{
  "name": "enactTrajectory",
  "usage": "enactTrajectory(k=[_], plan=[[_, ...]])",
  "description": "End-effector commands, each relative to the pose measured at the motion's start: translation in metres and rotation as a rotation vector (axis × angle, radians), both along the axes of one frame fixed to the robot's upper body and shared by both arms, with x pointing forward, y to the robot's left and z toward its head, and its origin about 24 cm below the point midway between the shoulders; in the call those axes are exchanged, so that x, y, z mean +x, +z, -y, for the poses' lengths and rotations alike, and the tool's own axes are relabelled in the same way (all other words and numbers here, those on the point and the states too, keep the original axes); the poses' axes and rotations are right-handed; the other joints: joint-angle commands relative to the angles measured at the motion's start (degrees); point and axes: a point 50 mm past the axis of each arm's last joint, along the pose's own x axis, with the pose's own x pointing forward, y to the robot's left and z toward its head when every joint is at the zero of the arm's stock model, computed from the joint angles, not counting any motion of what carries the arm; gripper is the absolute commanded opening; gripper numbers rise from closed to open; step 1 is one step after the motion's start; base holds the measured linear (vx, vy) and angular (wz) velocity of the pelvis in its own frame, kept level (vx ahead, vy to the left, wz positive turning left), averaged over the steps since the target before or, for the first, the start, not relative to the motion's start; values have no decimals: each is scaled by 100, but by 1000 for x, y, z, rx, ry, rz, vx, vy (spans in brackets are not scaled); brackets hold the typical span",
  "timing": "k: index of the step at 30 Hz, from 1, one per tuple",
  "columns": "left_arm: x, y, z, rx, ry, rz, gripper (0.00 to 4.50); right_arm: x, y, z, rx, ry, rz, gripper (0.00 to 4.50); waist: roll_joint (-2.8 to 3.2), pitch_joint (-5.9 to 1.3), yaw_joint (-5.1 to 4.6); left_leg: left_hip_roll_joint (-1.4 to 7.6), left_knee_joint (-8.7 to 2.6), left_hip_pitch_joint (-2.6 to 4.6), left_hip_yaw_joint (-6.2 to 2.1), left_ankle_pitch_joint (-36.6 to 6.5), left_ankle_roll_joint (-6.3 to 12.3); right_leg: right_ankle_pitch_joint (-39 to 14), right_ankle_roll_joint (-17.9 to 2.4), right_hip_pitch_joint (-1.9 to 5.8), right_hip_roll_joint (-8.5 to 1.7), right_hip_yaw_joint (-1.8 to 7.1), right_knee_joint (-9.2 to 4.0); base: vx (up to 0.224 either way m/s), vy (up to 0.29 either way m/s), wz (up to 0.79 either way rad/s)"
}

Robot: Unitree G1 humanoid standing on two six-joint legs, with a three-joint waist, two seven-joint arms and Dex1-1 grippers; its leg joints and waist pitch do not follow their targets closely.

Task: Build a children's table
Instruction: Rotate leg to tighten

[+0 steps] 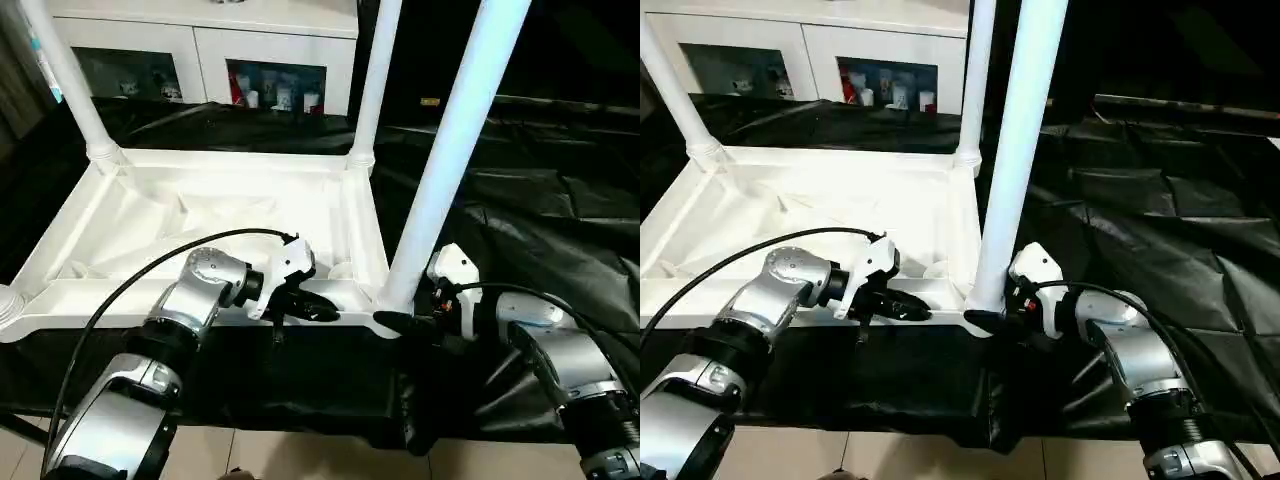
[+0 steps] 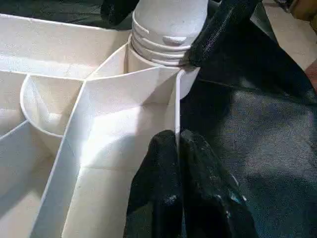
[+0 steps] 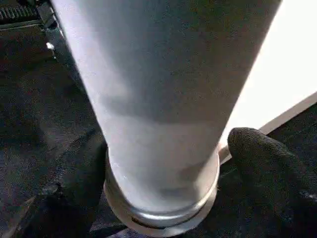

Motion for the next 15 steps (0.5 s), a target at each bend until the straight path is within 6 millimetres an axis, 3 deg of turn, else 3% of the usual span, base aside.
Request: enactTrajectory(k=[1, 5, 11, 15], plan=[[-9, -2, 9, -58, -85, -47, 0, -1, 1, 5, -10, -18, -4, 373, -85, -323, -5, 367, -361, 51, -144, -1001, 385, -1484, -1167, 273, -419, 288, -373, 0, 0, 0], [-10, -1, 9, -57, -83, -52, 0, -1, 1, 5, 10, -26, -12, 334, -100, -340, -3, 360, -339, 35, -136, -786, 494, -1110, -1274, 288, -408, 283, -322, 0, 0, 0], [-12, -3, 6, -37, -80, -67, 0, -3, -4, 5, 33, -41, -40, 292, -95, -331, -2, 358, -340, 39, -134, -851, 474, -1231, -1256, 283, -407, 281, -340, 0, 0, 0], [-8, -7, 8, -9, -16, -38, 0, 1, -12, 5, 43, -160, -55, 278, -92, -324, -18, 350, -347, 37, -140, -923, 416, -1380, -1203, 276, -408, 282, -359, 0, 0, 0]])
